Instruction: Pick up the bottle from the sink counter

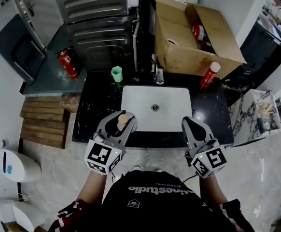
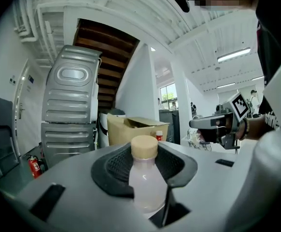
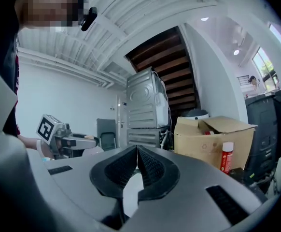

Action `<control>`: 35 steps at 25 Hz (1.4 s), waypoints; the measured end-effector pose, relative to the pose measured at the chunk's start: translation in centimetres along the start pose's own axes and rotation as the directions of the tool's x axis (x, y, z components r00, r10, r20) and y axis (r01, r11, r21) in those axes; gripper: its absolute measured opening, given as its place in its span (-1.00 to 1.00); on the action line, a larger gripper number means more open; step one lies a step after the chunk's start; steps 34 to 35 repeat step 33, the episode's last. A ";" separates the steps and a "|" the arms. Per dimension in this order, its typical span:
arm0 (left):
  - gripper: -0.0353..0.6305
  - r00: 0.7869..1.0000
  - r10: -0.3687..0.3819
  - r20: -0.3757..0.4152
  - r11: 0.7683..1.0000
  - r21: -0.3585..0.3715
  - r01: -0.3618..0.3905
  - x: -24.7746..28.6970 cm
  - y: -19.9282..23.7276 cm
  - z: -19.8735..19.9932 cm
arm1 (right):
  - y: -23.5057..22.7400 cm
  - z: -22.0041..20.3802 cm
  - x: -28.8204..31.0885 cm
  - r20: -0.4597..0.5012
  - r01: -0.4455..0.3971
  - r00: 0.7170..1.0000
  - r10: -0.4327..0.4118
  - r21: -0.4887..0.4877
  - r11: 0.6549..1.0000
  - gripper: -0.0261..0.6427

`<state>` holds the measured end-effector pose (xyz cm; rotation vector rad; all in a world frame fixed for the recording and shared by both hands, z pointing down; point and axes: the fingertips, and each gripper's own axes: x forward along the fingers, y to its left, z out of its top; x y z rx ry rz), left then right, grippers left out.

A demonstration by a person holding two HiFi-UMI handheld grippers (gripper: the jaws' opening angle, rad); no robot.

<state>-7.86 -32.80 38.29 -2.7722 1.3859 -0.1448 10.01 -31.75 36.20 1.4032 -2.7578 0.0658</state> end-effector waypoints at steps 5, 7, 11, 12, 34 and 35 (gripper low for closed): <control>-0.47 0.999 -0.048 0.013 0.998 0.031 0.048 1.2 -1.4 1.7 | -1.8 0.5 -1.2 0.001 0.059 0.998 -0.059 -0.013 0.998 -0.81; -0.47 0.998 -0.062 0.012 0.997 0.038 0.061 1.6 -1.7 2.0 | -1.9 0.3 -1.4 -0.003 0.070 0.998 -0.070 -0.026 0.997 -0.81; -0.47 0.996 -0.087 0.006 0.995 0.055 0.087 2.3 -2.3 1.9 | -1.7 0.2 -1.7 0.003 0.071 0.998 -0.070 -0.048 0.996 -0.81; -0.47 0.996 -0.090 0.003 0.994 0.056 0.090 2.4 -2.4 1.8 | -1.7 0.1 -1.8 0.002 0.068 0.998 -0.068 -0.049 0.996 -0.81; -0.47 0.995 -0.099 -0.016 0.994 0.046 0.100 3.4 -2.0 0.7 | -0.8 -0.4 -1.1 -0.006 0.040 0.999 -0.040 -0.046 0.998 -0.81; -0.47 0.995 -0.099 -0.016 0.994 0.046 0.100 3.4 -2.0 0.7 | -0.8 -0.4 -1.1 -0.006 0.040 0.999 -0.040 -0.046 0.998 -0.81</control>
